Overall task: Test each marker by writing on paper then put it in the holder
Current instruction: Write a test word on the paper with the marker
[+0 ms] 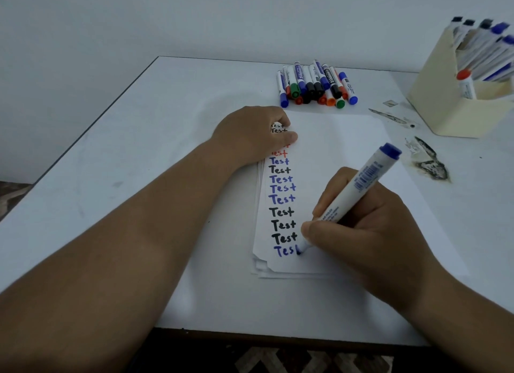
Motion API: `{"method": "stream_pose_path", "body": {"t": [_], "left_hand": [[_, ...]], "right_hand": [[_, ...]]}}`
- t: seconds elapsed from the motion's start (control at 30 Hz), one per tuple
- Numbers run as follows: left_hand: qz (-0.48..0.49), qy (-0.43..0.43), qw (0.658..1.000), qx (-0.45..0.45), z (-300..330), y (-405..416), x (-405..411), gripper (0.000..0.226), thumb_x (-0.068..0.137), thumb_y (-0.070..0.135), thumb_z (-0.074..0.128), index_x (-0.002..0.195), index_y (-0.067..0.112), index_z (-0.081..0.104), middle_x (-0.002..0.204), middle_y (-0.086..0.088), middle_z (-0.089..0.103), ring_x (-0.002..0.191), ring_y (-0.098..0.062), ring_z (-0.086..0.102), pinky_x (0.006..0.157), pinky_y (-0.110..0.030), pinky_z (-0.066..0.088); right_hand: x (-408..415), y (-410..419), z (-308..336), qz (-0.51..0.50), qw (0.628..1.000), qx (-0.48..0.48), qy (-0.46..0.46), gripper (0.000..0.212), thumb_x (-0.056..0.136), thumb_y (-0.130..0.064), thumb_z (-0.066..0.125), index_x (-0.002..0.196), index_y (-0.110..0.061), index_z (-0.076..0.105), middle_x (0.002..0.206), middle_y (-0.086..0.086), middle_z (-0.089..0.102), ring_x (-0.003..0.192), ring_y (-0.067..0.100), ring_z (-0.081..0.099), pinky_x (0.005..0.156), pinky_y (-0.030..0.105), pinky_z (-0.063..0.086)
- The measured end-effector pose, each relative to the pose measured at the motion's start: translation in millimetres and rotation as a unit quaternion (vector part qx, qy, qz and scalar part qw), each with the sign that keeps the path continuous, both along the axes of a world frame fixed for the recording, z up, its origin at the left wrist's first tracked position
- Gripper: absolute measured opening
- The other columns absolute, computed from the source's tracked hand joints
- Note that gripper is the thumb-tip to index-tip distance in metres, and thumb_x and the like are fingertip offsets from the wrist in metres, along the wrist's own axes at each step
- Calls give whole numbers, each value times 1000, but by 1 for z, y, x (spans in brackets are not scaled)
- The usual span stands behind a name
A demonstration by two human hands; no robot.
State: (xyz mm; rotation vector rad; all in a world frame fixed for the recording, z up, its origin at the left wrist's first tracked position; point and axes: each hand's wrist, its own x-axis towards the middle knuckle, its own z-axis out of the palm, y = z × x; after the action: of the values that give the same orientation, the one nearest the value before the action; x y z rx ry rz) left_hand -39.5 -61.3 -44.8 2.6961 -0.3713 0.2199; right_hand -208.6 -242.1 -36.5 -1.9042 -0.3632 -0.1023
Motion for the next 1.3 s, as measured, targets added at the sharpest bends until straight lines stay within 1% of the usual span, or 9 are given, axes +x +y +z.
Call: {"method": "stream_pose_path", "body": {"t": [0.13, 0.23, 0.4, 0.53, 0.7, 0.83, 0.97, 1.13, 1.3], "left_hand": [[-2, 3, 1000, 1, 1, -1, -1, 43, 91, 63, 55, 124, 36, 61, 97, 12, 54, 93, -11, 51, 78, -30, 38], [-5, 10, 1000, -1, 2, -1, -3, 44, 91, 62, 56, 126, 36, 60, 96, 13, 53, 93, -10, 51, 77, -30, 38], [-18, 16, 1000, -12, 0, 1, -5, 55, 90, 63, 58, 137, 37, 50, 101, 12, 55, 92, -9, 50, 77, -30, 37], [-13, -14, 998, -58, -1, -3, -6, 66, 89, 50, 65, 143, 29, 33, 87, 10, 57, 77, -13, 56, 66, -32, 42], [-3, -24, 986, -168, -1, -6, -7, 18, 100, 16, 47, 113, 20, 34, 90, -5, 59, 76, -21, 61, 72, -47, 54], [-20, -34, 982, -182, -2, -7, -3, 21, 101, 10, 49, 106, 25, 34, 112, 4, 66, 91, -5, 63, 79, -28, 57], [-18, -44, 978, -204, 1, -9, -2, 29, 93, 20, 68, 103, 28, 41, 112, 4, 68, 89, -8, 64, 77, -24, 54], [-16, -30, 980, -196, 3, -10, -5, 20, 90, 27, 73, 106, 24, 61, 97, 12, 66, 83, -1, 63, 68, -8, 46], [-18, -54, 977, -204, 11, -14, -8, 18, 88, 24, 75, 103, 22, 66, 98, 8, 66, 86, -11, 62, 76, -19, 49]], "right_hand": [[-1, 0, -1, 1, 1000, -2, -6, 22, 74, -6, 80, 72, -7, 58, 66, 7, 58, 58, 18, 55, 53, 20, 48], [-1, 0, -1, 1, 1000, 1, -5, 18, 70, -10, 74, 72, -7, 57, 66, 9, 57, 59, 21, 54, 53, 19, 47], [18, -3, 11, -11, 982, 150, 110, 18, 70, -11, 77, 70, -15, 60, 62, 8, 60, 60, 22, 58, 59, 30, 49], [54, -9, 38, -24, 968, 203, 144, 27, 72, -14, 77, 95, -12, 63, 80, 11, 72, 72, 22, 70, 66, 30, 56], [106, -11, 45, -51, 946, 299, 116, 17, 88, 3, 68, 96, -9, 60, 81, 12, 69, 72, 22, 68, 68, 27, 57], [123, -20, 21, -74, 892, 425, 134, 17, 88, 9, 61, 93, -7, 62, 83, 16, 71, 80, 27, 72, 74, 33, 60], [128, -29, 11, -102, 843, 499, 173, 14, 90, 7, 58, 98, -3, 64, 84, 18, 73, 81, 29, 74, 73, 34, 61], [129, -29, 10, -91, 858, 479, 163, 14, 93, 4, 58, 92, -8, 63, 79, 16, 73, 73, 26, 74, 69, 32, 62], [129, -28, 10, -65, 889, 427, 156, 10, 91, 2, 62, 93, -6, 66, 90, 23, 73, 77, 29, 74, 68, 32, 61]]}}
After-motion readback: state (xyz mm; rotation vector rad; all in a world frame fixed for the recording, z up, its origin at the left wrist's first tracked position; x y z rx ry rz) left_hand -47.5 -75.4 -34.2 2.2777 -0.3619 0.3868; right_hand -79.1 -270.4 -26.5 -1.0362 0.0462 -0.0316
